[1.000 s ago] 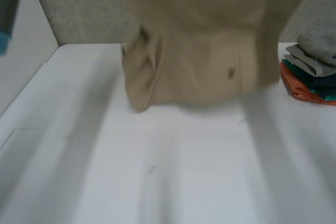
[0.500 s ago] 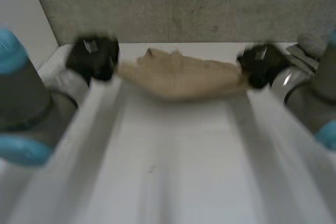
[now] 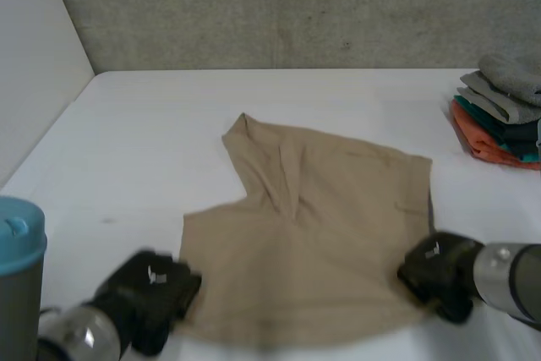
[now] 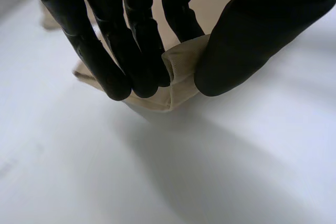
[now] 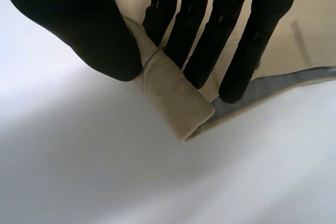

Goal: Fold the laundry.

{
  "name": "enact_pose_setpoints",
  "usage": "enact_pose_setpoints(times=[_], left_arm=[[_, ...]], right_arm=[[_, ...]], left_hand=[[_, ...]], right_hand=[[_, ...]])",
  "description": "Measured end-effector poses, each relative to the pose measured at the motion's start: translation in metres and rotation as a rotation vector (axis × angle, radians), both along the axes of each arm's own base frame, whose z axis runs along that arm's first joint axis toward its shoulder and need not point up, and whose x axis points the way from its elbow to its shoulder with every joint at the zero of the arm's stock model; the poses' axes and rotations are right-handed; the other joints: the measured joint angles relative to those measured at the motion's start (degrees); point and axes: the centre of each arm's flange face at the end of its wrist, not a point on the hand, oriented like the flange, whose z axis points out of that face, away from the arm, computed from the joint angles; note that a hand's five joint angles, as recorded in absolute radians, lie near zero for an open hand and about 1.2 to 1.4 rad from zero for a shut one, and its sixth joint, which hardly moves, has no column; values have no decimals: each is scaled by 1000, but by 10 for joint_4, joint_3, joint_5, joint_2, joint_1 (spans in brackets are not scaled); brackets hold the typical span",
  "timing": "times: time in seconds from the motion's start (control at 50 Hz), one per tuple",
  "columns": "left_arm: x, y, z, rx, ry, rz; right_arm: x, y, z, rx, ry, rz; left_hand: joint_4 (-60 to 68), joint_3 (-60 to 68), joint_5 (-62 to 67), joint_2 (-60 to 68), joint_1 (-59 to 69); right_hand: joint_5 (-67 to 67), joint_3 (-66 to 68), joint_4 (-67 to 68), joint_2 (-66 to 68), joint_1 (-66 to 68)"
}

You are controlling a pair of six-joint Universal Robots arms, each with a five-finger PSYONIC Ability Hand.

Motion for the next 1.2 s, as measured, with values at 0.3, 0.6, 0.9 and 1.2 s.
enact_pose_setpoints(times=[0.3, 0.6, 0.9, 1.2], left_arm=[[-20, 5, 15, -59, -47, -148], [-134, -142, 25, -506, 169, -470], [-171, -216, -70, -528, 175, -742], [-177, -224, -76, -640, 187, -713]], right_arm=[[-3, 14, 0, 57, 41, 82], [3, 11, -9, -24, -18, 43], [1, 10, -22, -28, -40, 4], [-6, 1, -27, -34, -46, -40]], left_hand=[[-568, -558, -548, -567, -554], [-557, -548, -545, -552, -530], [-471, -469, -461, -474, -449], [-2, -2, -16, -3, 5]], right_hand=[[0, 0, 0, 0, 0], [0, 0, 0, 0, 0], [0, 0, 0, 0, 0], [0, 0, 0, 0, 0]])
